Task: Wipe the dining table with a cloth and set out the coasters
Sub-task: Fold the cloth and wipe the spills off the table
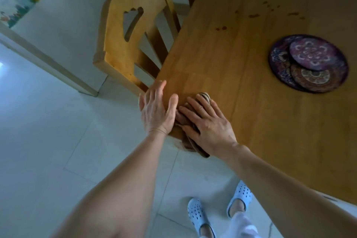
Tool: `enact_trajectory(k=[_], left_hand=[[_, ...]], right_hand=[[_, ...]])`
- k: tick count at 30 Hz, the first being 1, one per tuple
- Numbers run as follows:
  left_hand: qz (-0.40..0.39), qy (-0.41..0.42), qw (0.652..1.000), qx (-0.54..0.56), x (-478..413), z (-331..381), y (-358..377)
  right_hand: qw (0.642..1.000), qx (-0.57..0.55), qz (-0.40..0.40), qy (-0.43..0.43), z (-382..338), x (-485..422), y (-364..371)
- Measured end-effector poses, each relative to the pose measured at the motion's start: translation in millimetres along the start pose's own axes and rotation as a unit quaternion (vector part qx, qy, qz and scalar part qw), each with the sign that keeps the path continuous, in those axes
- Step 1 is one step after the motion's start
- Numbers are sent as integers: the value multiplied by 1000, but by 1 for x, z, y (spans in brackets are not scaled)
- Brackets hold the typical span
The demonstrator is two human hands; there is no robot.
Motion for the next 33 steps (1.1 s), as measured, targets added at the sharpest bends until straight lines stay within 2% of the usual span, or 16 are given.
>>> enact_trajectory(k=[3,7,11,14,17,20,24,25,27,30,33], left_hand=[[-47,70,994,-69,-1,8,8],[-91,106,980,-145,-1,14,16],[-96,78,979,-164,1,24,18],[-98,48,985,-131,0,45,30],[-107,69,983,-136,-1,63,41],[-100,75,979,-158,-4,60,41],[-103,78,976,-174,-2,63,43],[-102,78,977,-172,-3,63,42],[-100,80,977,-170,-4,63,40],[-102,84,978,-159,-3,62,40],[-96,84,984,-128,-5,61,40]], right_hand=[[999,-4,27,45,35,24,-13],[992,2,64,106,83,50,-31],[980,2,101,174,135,86,-51],[965,-6,128,229,171,121,-66],[944,-11,151,293,207,165,-80],[905,-28,181,384,235,209,-92],[806,-52,246,537,227,224,-83],[797,-58,249,548,214,213,-78],[824,-59,234,513,182,174,-66],[896,-39,182,404,124,101,-46],[941,-21,145,304,76,27,-31]])
Point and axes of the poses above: each hand's wrist, its own x-axis away from the middle knuckle, its own y-axis out of the palm, z = x × y, the point moved 7 cm from there along -x, towards the middle knuckle, and after that the axes turned 6 degrees about -x, right-handed, at the moved point
